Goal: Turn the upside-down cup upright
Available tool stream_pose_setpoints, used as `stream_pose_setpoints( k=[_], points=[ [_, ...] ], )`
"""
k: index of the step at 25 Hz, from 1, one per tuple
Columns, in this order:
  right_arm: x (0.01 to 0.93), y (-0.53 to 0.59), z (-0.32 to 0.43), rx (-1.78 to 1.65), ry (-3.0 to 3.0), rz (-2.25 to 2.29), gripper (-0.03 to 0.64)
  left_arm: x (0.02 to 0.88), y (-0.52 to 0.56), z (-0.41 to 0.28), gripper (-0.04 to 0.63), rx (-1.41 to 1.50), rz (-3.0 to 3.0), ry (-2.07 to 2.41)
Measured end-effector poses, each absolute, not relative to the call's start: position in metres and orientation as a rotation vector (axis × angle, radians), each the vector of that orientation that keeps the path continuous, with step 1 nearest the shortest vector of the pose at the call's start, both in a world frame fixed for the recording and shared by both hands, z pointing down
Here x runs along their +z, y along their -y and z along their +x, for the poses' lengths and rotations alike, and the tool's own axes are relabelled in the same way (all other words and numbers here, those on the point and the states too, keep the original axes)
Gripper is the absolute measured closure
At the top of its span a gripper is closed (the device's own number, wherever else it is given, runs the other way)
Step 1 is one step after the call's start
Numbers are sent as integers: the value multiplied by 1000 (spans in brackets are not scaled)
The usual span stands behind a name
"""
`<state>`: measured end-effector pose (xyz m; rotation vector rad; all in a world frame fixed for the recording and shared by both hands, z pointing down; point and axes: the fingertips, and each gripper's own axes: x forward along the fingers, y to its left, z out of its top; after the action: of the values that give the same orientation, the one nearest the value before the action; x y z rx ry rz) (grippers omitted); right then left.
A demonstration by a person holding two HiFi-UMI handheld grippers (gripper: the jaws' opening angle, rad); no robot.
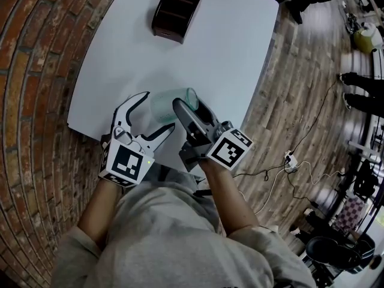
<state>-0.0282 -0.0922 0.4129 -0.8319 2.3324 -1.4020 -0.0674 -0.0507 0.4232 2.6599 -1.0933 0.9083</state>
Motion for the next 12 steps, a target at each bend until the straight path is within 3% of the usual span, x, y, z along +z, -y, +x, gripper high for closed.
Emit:
stream_pose_setpoints(
  k=[12],
  points=[
    [410, 89, -32, -1428, -2318, -793, 311, 435, 54, -59, 202, 965, 2690, 1030]
  ],
)
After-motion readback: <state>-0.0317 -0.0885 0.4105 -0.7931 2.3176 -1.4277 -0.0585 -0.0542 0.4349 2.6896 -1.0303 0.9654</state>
